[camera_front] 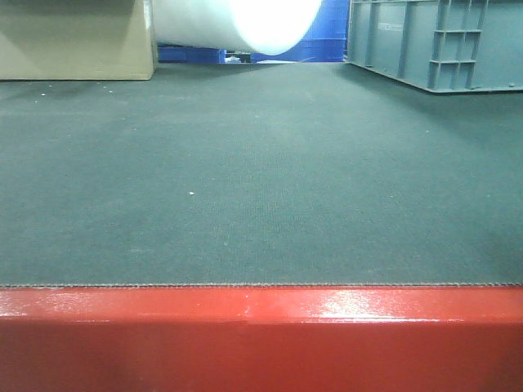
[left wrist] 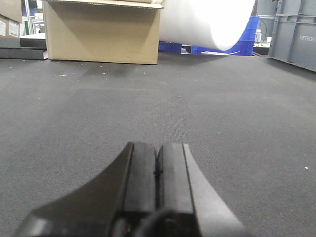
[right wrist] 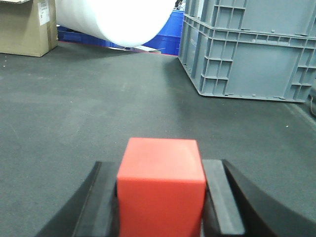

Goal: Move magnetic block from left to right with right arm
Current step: 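Stop the base at the red-edged table, cube held in right gripper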

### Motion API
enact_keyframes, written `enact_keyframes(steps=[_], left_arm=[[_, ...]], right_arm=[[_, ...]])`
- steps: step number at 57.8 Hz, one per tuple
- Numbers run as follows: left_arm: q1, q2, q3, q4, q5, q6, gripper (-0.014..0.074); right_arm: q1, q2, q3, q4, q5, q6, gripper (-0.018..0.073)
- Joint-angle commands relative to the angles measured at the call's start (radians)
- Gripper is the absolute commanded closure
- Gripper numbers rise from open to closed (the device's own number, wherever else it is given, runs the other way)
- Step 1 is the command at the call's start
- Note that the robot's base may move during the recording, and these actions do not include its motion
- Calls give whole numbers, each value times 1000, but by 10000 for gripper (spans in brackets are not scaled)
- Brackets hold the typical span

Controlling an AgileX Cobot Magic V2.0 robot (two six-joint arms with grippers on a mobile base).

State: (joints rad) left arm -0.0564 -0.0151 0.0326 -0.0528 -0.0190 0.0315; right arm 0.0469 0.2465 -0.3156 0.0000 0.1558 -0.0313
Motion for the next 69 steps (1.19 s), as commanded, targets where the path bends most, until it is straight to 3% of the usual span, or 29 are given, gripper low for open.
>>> enact_keyframes(steps=[1, 60, 69], left_arm=[[-4, -8, 9, -5, -87, -9, 713], [-4, -8, 9, -5, -87, -9, 713], [-4, -8, 9, -5, -87, -9, 713]], right_arm=[[-4, 9, -29, -6, -87, -9, 262], [-4, 9, -29, -6, -97, -9, 262], [-4, 21, -47, 31, -68, 0, 262]])
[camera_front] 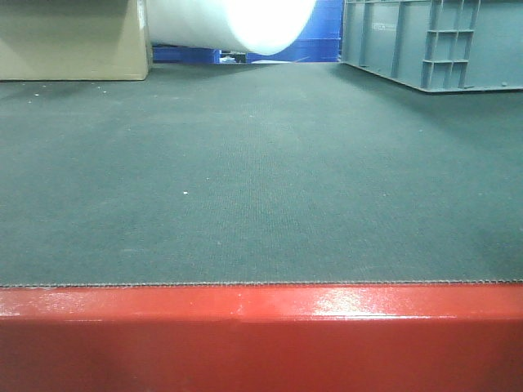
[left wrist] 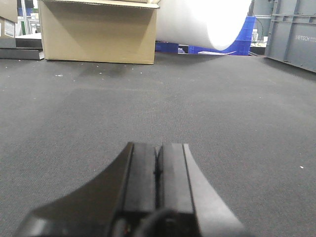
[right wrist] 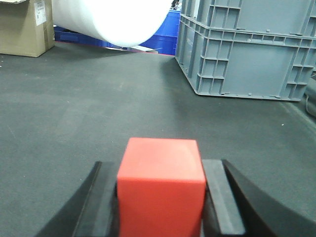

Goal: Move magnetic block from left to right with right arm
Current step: 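Stop the base at the red-edged table, cube held in right gripper, then lower the red cube onto the table surface with the right gripper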

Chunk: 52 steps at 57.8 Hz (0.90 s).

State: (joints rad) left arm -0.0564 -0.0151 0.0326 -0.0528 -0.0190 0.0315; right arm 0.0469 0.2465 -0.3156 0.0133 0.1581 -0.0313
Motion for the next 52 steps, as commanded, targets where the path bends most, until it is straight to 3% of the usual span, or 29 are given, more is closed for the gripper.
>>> enact_keyframes(steps=[1, 19, 27, 42, 52], left_arm=[[-4, -8, 9, -5, -87, -9, 713], [-4, -8, 9, -5, -87, -9, 713], [-4, -8, 9, -5, -87, -9, 713], [-4, -8, 9, -5, -87, -9, 713], [-4, -8, 9, -5, -87, -9, 713]], right_arm=[[-4, 31, -55, 23, -56, 5, 262], [0, 388, -229, 36, 116, 109, 262], [41, 569, -317, 36, 174, 161, 262], [234, 912, -522, -13, 296, 255, 260], [341, 1116, -701, -37, 431, 404, 260]])
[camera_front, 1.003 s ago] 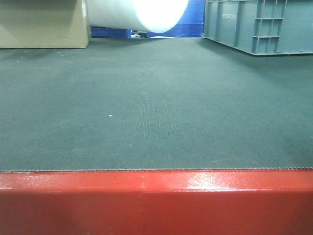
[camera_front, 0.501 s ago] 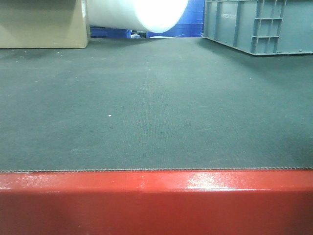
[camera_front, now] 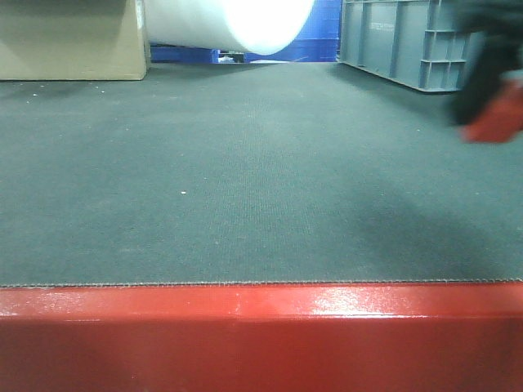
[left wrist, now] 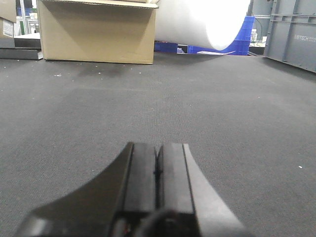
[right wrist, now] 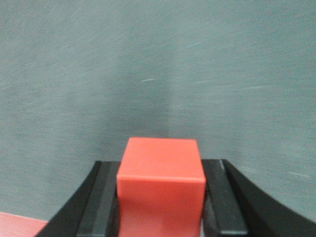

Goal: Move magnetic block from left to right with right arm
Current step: 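Lower the red cube onto the table surface with the right gripper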

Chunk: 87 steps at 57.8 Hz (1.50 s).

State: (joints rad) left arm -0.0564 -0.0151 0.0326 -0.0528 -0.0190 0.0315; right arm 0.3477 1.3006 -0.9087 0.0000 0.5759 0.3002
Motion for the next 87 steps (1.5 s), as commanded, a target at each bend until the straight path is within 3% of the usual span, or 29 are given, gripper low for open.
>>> enact_keyframes(steps=[1, 14, 31, 40, 65, 69, 79, 87], left_arm=[[-4, -8, 9, -5, -87, -9, 713], [-4, -8, 9, -5, -87, -9, 713], [-4, -8, 9, -5, -87, -9, 713], [-4, -8, 9, -5, -87, -9, 713], [-4, -8, 9, -5, -87, -9, 713], [-4, -8, 9, -5, -87, -9, 713], [-4, -8, 9, -5, -87, -9, 713], [-4, -8, 9, -5, -87, -9, 713]], right_arm=[[49, 79, -133, -28, 26, 85, 260], [167, 352, -424, -45, 272, 178, 260], [251, 653, -831, -40, 574, 214, 260], [277, 747, -974, -13, 644, 215, 260], [291, 792, -1016, 18, 638, 304, 251], [291, 792, -1016, 13, 638, 304, 208], [292, 786, -1016, 0, 634, 305, -27], [292, 762, -1016, 0, 627, 305, -32]])
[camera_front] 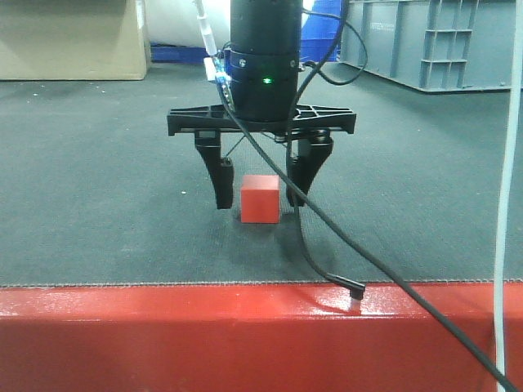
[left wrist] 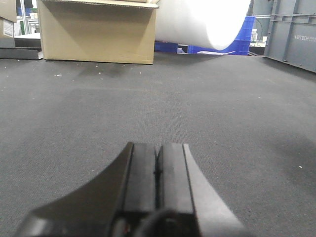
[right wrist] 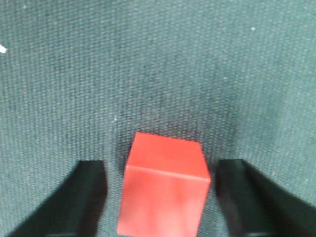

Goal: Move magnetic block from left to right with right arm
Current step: 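Lower the red cube onto the table surface with the right gripper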

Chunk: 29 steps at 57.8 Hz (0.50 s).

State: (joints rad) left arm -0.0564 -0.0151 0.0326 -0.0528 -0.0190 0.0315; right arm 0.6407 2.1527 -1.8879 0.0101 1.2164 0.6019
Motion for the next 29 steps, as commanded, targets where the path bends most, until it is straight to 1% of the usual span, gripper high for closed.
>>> enact_keyframes(steps=[1, 6, 17, 25, 29], left_arm=[[-4, -8, 9, -5, -87, -9, 713], [-4, -8, 9, -5, -87, -9, 713], [-4, -8, 9, -5, -87, -9, 713], [-4, -8, 9, -5, -87, -9, 713], [-4, -8, 9, -5, -87, -9, 713]], right_arm=[[-1, -96, -37, -17, -16, 4, -32], [0, -124, -37, -34, -23, 4, -32], [0, -199, -4, -105, -27, -3, -32], [1, -278, 84, -139, -69, -33, -30], [1, -326, 139, -141, -108, -54, -8]])
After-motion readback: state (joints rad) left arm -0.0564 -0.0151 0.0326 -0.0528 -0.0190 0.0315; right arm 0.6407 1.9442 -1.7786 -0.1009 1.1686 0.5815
